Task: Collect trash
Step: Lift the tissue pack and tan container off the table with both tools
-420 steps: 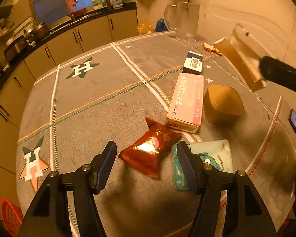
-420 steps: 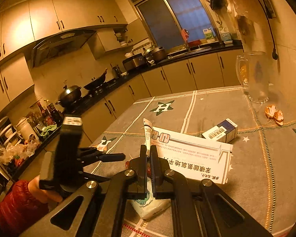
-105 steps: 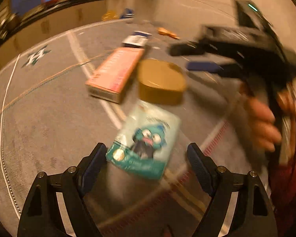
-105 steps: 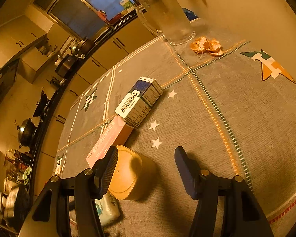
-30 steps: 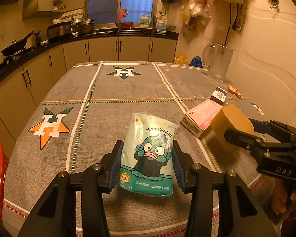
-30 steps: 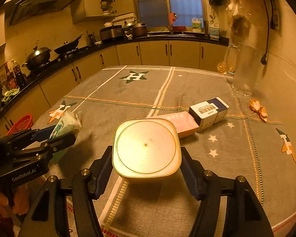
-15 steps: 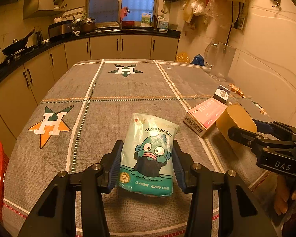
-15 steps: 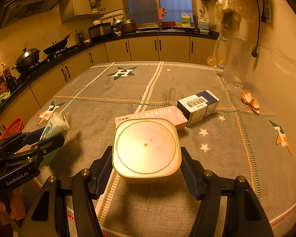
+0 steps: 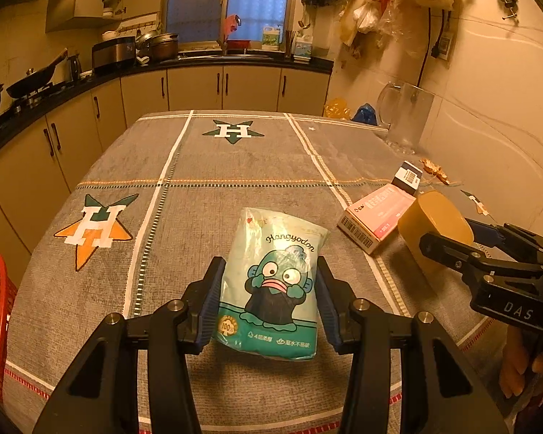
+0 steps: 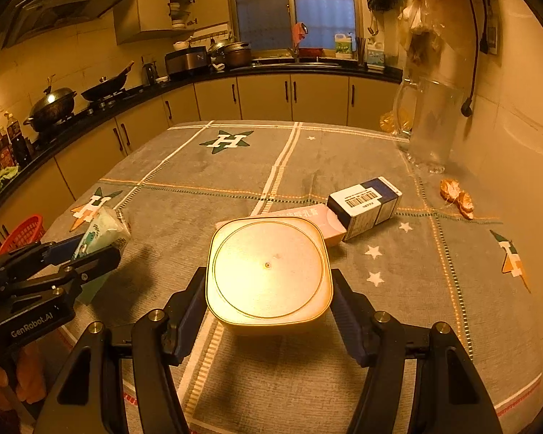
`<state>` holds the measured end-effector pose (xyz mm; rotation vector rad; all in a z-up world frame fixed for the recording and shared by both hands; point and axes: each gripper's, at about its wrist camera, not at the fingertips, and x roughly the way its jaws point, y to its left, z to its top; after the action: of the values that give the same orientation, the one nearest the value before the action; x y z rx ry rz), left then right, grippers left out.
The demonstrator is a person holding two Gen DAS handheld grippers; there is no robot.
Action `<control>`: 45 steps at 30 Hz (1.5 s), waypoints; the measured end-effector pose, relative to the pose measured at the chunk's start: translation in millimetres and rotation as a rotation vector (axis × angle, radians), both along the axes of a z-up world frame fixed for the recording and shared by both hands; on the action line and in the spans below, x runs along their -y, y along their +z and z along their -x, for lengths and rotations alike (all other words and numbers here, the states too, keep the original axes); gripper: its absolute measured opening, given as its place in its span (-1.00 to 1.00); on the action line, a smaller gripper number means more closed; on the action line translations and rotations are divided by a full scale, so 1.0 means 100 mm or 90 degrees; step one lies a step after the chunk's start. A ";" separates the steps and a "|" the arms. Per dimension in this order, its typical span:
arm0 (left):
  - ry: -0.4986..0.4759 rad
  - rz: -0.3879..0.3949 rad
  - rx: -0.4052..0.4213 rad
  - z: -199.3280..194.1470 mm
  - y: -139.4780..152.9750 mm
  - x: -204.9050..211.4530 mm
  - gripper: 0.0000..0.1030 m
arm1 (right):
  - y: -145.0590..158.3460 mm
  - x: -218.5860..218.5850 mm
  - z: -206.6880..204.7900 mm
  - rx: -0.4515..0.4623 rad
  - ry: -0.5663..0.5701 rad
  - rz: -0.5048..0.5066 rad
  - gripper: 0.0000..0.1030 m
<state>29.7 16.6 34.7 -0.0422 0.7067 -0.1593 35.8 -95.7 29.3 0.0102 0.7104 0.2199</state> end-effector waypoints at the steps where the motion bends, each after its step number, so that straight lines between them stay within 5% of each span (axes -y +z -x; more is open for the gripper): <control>1: 0.001 0.000 0.001 0.00 0.00 0.00 -0.11 | 0.00 0.00 0.00 0.000 -0.001 0.001 0.34; 21: 0.043 -0.020 0.030 0.37 0.29 -0.15 -0.09 | 0.30 -0.09 0.35 0.016 0.021 -0.041 0.35; 45: 0.082 -0.001 0.039 0.73 0.30 -0.55 -0.09 | 0.30 -0.61 0.51 0.004 0.059 0.007 0.35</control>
<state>-43.3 71.4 64.8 -0.0806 0.6411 -0.0372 -14.9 -35.0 59.7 -0.0344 0.7069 0.3041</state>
